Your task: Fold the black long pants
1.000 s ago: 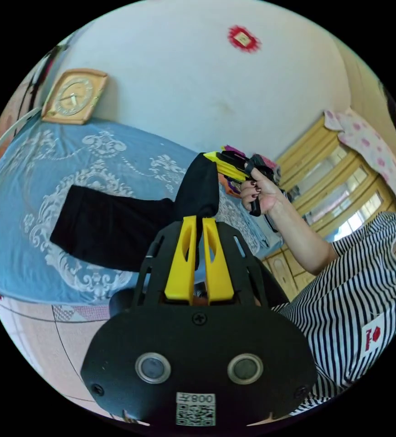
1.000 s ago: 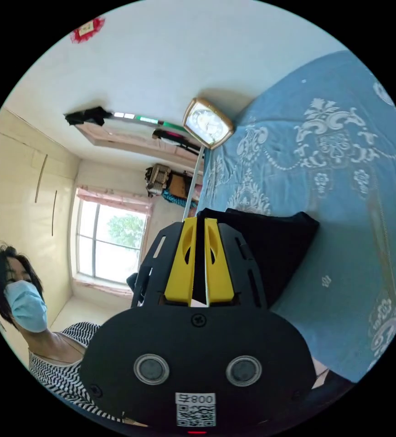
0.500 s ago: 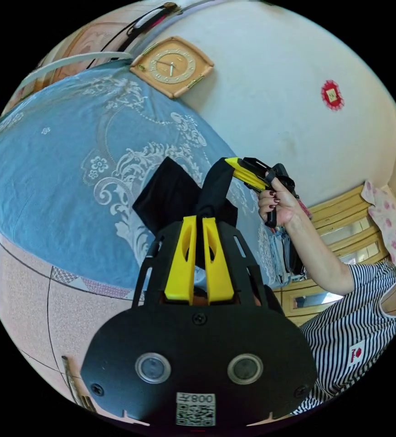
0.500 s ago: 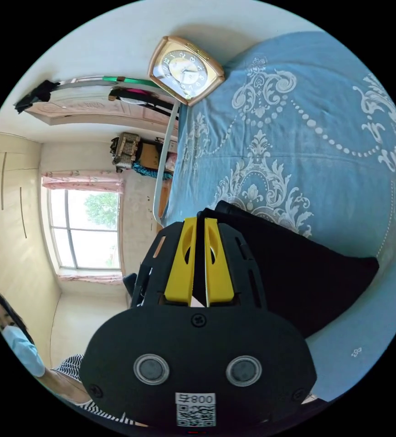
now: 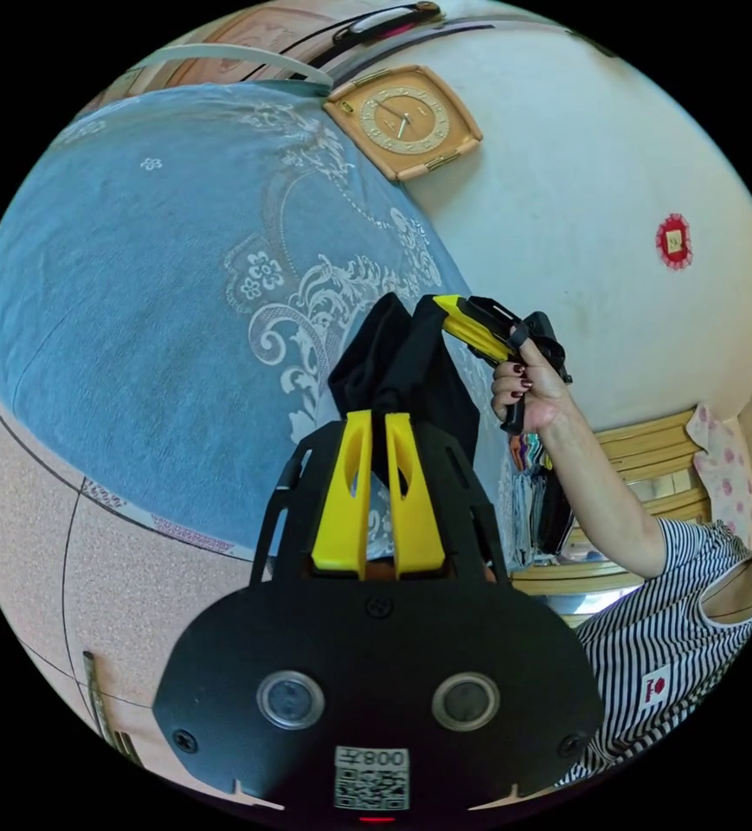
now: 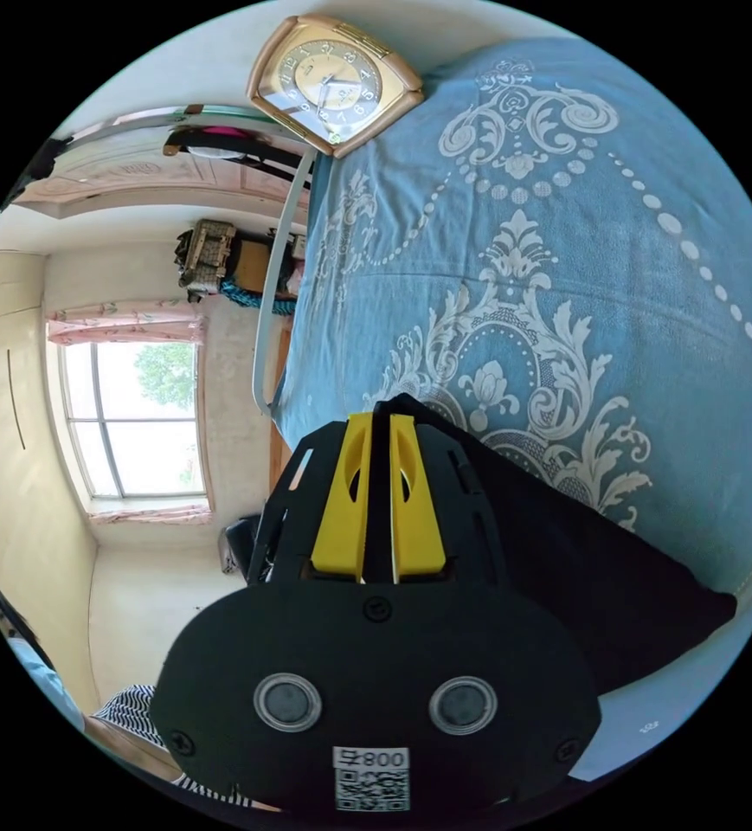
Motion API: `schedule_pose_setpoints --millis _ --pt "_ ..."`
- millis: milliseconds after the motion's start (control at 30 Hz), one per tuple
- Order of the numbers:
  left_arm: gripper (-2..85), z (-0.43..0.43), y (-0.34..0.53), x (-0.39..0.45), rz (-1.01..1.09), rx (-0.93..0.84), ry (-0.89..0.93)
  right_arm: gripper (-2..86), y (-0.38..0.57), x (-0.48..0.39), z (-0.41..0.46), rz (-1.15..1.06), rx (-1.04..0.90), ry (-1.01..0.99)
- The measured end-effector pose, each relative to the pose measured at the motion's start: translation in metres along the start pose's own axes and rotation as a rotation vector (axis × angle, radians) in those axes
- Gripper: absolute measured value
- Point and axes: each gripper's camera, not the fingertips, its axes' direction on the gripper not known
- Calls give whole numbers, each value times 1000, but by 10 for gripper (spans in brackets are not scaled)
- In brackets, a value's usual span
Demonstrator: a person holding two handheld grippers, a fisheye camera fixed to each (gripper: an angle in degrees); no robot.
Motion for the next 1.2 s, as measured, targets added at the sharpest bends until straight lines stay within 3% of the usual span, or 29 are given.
schedule_pose_setpoints --millis 233,400,567,800,1100,1200 --pt "24 -16 33 -31 -49 43 60 30 -12 -43 -11 -81 0 -56" --pt "8 -44 67 -17 -53 131 -1 20 -7 -79 -26 -208 8 -13" --pt "2 -40 81 55 127 153 -98 6 -14 -110 -10 -278 -48 144" --pt "1 9 70 91 149 69 -360 1 -30 -148 38 -383 -185 419" --pt "1 19 107 190 256 85 -297 1 17 -170 -21 -484 -65 299" --pt "1 50 120 222 305 13 -404 0 57 -159 -35 -490 -57 389"
